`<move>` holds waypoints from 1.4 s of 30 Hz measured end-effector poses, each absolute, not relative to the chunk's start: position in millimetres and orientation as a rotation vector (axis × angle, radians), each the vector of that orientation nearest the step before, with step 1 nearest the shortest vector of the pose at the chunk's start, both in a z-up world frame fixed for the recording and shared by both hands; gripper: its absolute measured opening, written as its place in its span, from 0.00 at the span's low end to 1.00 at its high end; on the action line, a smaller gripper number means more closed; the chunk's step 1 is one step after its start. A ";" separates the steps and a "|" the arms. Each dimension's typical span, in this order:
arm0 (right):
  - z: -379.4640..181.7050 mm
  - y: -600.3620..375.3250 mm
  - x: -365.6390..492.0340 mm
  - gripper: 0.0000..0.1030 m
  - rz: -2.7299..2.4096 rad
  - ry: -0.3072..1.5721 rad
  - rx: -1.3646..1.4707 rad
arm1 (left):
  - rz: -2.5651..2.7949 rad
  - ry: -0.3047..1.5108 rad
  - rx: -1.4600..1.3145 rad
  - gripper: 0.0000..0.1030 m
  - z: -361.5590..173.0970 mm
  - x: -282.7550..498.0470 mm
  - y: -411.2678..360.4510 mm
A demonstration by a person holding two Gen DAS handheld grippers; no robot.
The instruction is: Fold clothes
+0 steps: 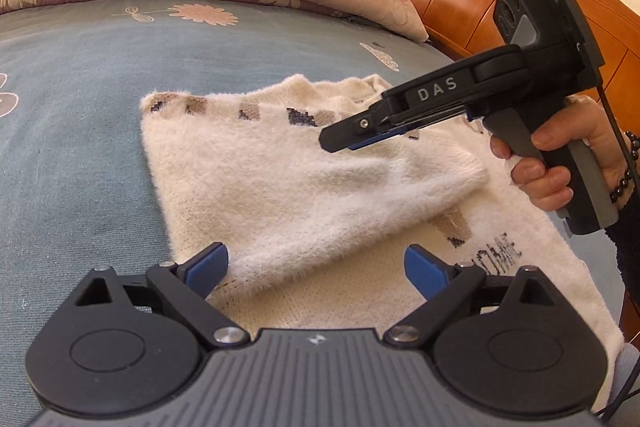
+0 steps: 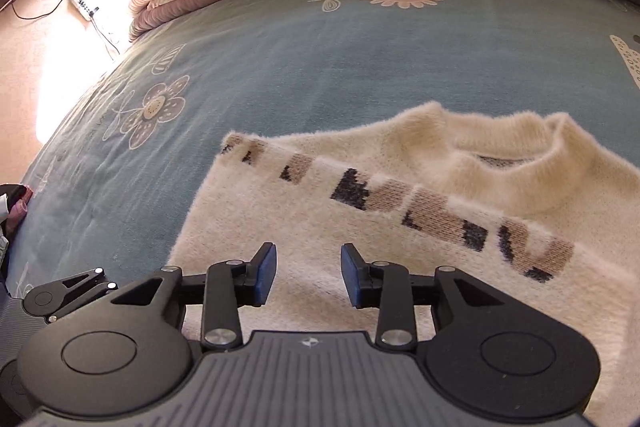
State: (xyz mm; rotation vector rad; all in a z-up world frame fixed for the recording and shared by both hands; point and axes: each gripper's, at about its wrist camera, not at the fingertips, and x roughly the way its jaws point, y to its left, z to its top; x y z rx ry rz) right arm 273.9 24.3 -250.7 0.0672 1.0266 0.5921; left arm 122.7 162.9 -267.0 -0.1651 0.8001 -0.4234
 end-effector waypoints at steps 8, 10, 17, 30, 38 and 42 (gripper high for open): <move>-266.9 -21.0 269.6 0.45 0.463 1.093 0.115 | -0.385 0.887 -0.107 0.92 -260.1 120.1 153.3; -265.8 -47.2 266.5 0.45 0.401 1.100 0.136 | -0.380 0.908 -0.085 0.92 -258.4 118.2 149.5; -254.3 -92.8 250.7 0.53 0.259 1.110 0.212 | -0.413 0.922 -0.067 0.92 -251.4 111.2 138.8; -267.1 -83.3 261.0 0.62 0.268 1.074 0.219 | -0.455 0.916 -0.070 0.92 -244.8 106.0 130.9; -264.8 -159.4 230.6 0.64 0.036 1.079 0.325 | -0.469 0.911 -0.058 0.92 -242.1 101.2 122.7; -249.6 -167.2 217.7 0.65 0.051 1.032 0.372 | -0.481 0.904 -0.042 0.92 -239.6 96.9 116.1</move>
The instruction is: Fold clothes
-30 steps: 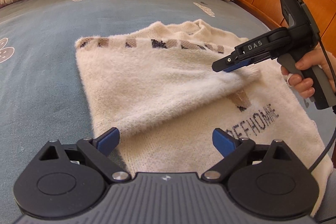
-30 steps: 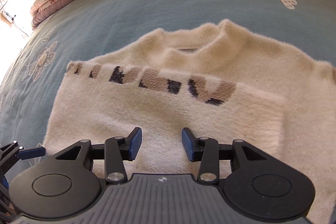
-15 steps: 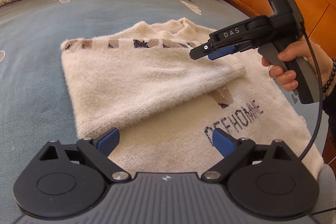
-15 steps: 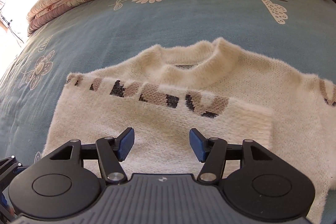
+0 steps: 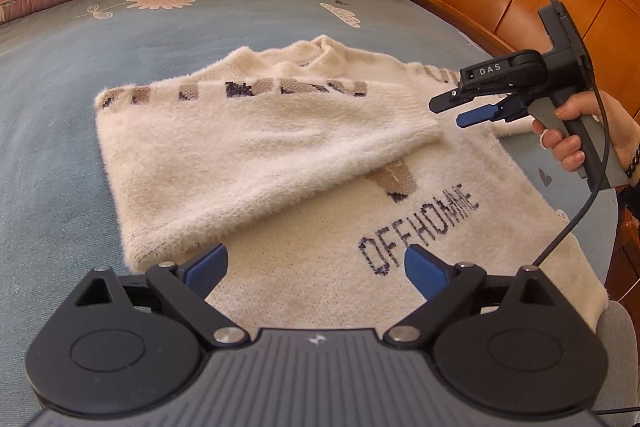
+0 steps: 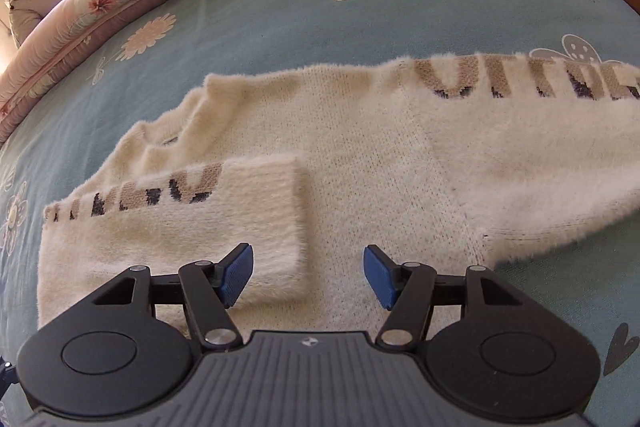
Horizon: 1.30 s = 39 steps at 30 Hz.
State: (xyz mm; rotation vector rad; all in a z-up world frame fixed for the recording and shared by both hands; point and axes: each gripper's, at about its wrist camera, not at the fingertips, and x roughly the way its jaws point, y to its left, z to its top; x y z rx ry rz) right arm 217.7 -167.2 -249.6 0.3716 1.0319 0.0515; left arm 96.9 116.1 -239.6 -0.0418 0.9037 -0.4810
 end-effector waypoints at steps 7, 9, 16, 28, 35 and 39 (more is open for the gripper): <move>-240.5 -107.8 227.9 0.68 0.258 1.013 0.356 | -0.490 0.923 -0.025 0.92 -244.2 97.3 109.4; -249.4 -93.3 233.5 0.68 0.277 1.039 0.331 | -0.489 0.929 -0.022 0.92 -245.6 97.8 109.1; -260.7 -91.0 236.1 0.69 0.179 1.042 0.271 | -0.495 0.916 -0.034 0.92 -242.8 96.3 111.6; -257.5 -21.1 284.3 0.70 0.337 1.039 0.203 | -0.475 0.939 -0.058 0.92 -250.6 104.1 117.9; -266.6 -88.0 280.2 0.70 0.230 1.028 0.316 | -0.465 0.952 -0.052 0.92 -254.9 106.6 116.7; -262.1 -122.2 265.3 0.70 0.149 1.030 0.362 | -0.469 0.948 -0.038 0.92 -254.1 104.9 112.9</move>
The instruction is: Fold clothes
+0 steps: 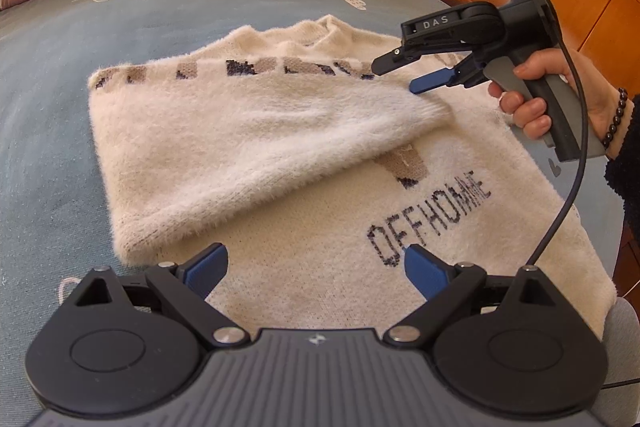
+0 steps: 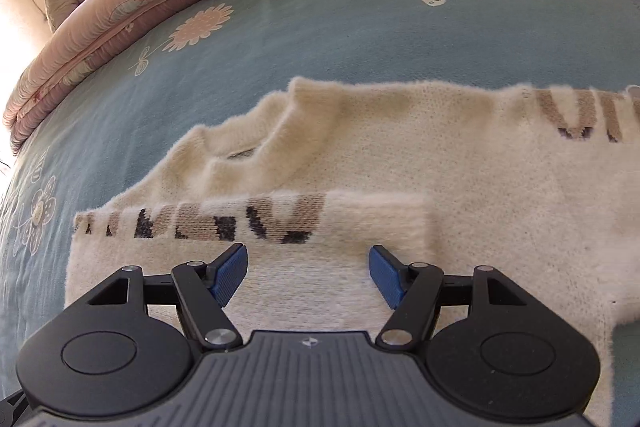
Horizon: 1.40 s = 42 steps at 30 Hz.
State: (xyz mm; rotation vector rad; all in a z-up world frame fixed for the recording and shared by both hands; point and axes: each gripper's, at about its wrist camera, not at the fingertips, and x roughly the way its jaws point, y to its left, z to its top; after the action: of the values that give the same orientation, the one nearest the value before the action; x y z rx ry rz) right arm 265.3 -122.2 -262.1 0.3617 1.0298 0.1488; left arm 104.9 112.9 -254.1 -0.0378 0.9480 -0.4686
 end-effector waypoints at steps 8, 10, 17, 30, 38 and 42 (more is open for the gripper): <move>-266.6 -123.4 234.3 0.71 0.199 1.068 0.383 | -0.469 0.962 -0.022 0.92 -259.8 104.5 105.1; -262.7 -131.6 222.3 0.71 0.126 1.027 0.377 | -0.463 0.975 -0.011 0.92 -263.2 105.2 101.9; -248.7 -141.3 169.2 0.72 0.043 0.916 0.279 | -0.472 0.990 -0.006 0.92 -271.4 106.1 96.5; -259.0 -174.6 121.7 0.72 -0.022 0.920 0.378 | -0.459 0.983 -0.029 0.96 -268.3 106.7 100.6; -279.8 -129.1 96.7 0.73 0.002 0.964 0.129 | -0.430 0.956 -0.031 0.96 -257.0 103.6 106.1; -279.3 -135.0 64.8 0.78 -0.014 1.001 0.109 | -0.436 0.926 -0.040 0.96 -246.6 99.1 108.9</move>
State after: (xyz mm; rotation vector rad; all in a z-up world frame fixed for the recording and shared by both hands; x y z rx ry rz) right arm 64.8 -135.0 -279.3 0.1085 1.0008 -0.0139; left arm 99.1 108.9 -246.6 -0.0403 0.9262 -0.4360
